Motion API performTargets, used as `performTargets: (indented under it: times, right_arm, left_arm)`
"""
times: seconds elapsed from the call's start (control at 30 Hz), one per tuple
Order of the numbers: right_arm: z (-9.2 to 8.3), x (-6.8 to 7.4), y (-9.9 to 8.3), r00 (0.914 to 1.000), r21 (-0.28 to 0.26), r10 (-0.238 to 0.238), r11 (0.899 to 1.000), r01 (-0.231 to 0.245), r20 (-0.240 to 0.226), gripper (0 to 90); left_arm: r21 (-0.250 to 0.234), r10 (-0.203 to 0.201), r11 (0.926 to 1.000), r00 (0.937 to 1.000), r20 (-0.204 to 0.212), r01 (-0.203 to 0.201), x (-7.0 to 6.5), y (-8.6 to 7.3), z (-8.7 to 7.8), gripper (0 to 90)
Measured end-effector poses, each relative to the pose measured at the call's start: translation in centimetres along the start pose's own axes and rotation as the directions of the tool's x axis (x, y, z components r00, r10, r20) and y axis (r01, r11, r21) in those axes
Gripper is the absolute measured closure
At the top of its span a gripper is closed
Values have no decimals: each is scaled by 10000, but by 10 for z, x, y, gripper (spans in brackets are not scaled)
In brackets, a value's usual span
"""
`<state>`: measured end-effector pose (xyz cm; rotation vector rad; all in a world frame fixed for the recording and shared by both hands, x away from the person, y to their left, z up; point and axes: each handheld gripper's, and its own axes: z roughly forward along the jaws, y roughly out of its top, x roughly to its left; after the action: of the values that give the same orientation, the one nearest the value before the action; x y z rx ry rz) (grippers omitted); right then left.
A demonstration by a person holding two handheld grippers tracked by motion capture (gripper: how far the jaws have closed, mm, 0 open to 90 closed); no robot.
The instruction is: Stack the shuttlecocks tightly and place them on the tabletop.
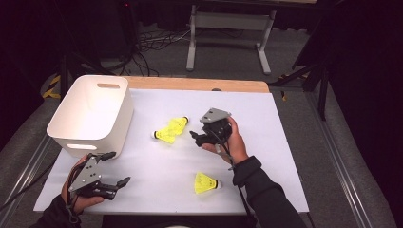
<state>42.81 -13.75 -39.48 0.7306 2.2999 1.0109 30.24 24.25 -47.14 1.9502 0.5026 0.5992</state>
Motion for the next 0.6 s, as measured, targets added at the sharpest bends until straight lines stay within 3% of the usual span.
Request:
performTargets:
  times: [0.13, 0.17, 0.37, 0.47, 0.53, 0.6]
  right_arm:
    - [20, 4, 12, 9997, 419, -122, 9990, 132, -231, 205]
    - [32, 5, 17, 9993, 585, -48, 9983, 69, -358, 206]
    - [56, 5, 29, 9974, 1018, 150, 9948, -78, -698, 209]
    - [62, 6, 32, 9981, 1071, -193, 9939, 255, -586, 219]
    - [71, 10, 34, 9971, 1399, -496, 9885, 572, -577, 236]
    - [78, 13, 35, 9962, 1597, -833, 9834, 865, -268, 274]
  left_arm:
    - [-85, -205, 9998, 9997, 100, 205, 2, -2, 0, 77]
    - [-88, -224, 9997, 9997, 133, 226, 2, -2, 0, 77]
    - [-91, -244, 9997, 9997, 82, 245, 3, -1, -1, 77]
    - [-140, -264, 9995, 9996, 132, 266, 3, -1, -1, 77]
    - [-173, -298, 9994, 9995, 123, 300, 4, -1, -2, 76]
    - [-148, -371, 9992, 9992, 135, 372, 5, -2, -2, 80]
